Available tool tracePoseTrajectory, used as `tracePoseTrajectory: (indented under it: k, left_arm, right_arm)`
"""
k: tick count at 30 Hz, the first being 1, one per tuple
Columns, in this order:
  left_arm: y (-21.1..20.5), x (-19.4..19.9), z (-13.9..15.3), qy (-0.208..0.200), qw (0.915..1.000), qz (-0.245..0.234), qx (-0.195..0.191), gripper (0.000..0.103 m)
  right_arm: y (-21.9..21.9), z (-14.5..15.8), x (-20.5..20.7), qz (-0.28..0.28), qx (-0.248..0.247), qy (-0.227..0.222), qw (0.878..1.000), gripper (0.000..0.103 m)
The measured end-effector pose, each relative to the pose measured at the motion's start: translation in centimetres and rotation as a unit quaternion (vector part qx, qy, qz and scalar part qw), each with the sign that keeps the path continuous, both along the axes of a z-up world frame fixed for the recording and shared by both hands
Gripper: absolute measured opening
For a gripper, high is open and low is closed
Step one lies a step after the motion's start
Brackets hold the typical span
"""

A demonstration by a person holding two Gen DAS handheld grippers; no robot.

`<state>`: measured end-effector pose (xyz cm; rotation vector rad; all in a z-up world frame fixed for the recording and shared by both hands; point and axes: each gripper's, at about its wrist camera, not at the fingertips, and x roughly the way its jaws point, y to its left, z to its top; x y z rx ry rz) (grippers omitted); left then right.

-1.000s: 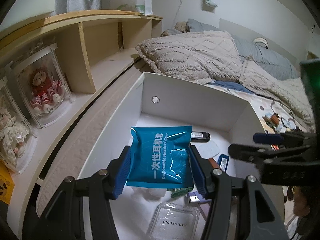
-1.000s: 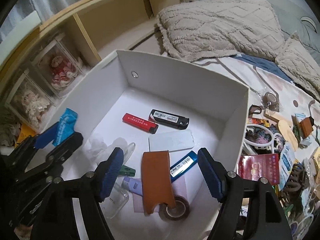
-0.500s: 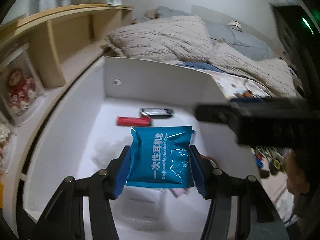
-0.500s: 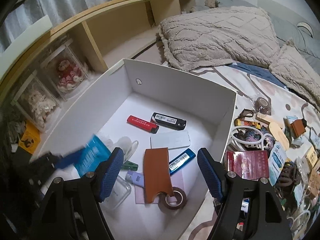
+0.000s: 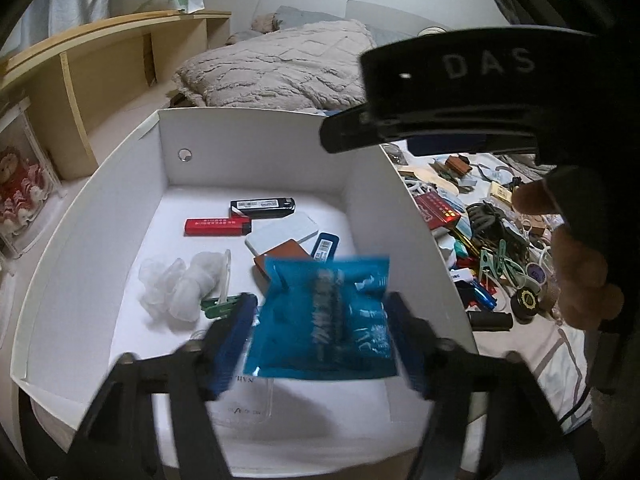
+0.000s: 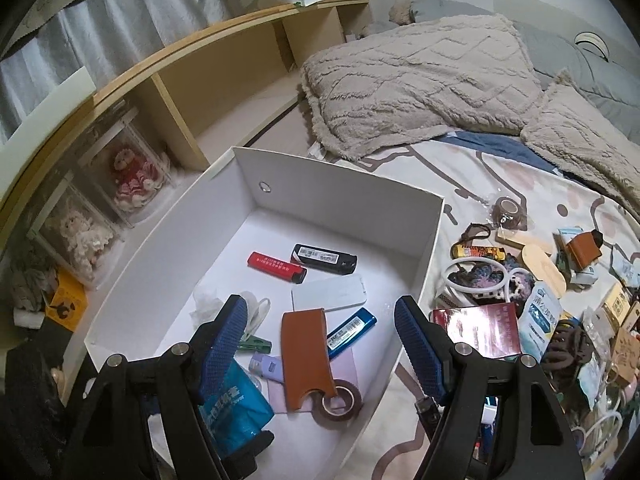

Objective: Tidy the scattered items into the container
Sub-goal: 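Open the right tool to drop the leather strip while the left tool drops the blue packet, then withdraw both tools from the box back toward the pile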

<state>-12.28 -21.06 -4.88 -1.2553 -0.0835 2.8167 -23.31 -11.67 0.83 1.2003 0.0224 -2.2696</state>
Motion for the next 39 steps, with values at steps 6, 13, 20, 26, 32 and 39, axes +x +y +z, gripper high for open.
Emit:
tracePoseTrajectory:
  k: [6, 13, 20, 26, 32, 39]
  left_arm:
    - [-0.4, -0.3, 0.1, 0.002, 1.0, 0.004, -0.006, 0.082]
    - [-0.9, -0.2, 0.3, 0.006, 0.9998, 0.015, -0.006, 0.082]
    - [-1.6, 0.0, 0.8, 0.025, 0.9989, 0.037, -0.018, 0.096]
    - [-1.9, 0.0, 1.2, 0.04, 0.9975, 0.053, -0.024, 0.103]
    - [-1.7, 0.2, 1.8, 0.057, 0.9958, 0.061, -0.035, 0.103]
    - [-1.6, 0.2, 2.3, 0.066, 0.9953, 0.065, -0.03, 0.103]
  right_arm:
    - [0.5, -0.2, -0.1, -0.004, 0.002, -0.001, 1.0, 0.076]
    - [0.8, -0.3, 0.0, 0.0, 0.0, 0.001, 1.0, 0.076]
    - [1.7, 0.0, 0.8, 0.004, -0.02, 0.019, 1.0, 0.076]
    - [3.0, -0.3, 1.5, -0.003, -0.017, 0.041, 0.999, 0.076]
    - [4.9, -0.6, 2.5, -0.013, -0.013, 0.067, 0.998, 0.076]
    - [7.0, -1.0, 4.1, -0.029, 0.008, 0.106, 0.994, 0.08]
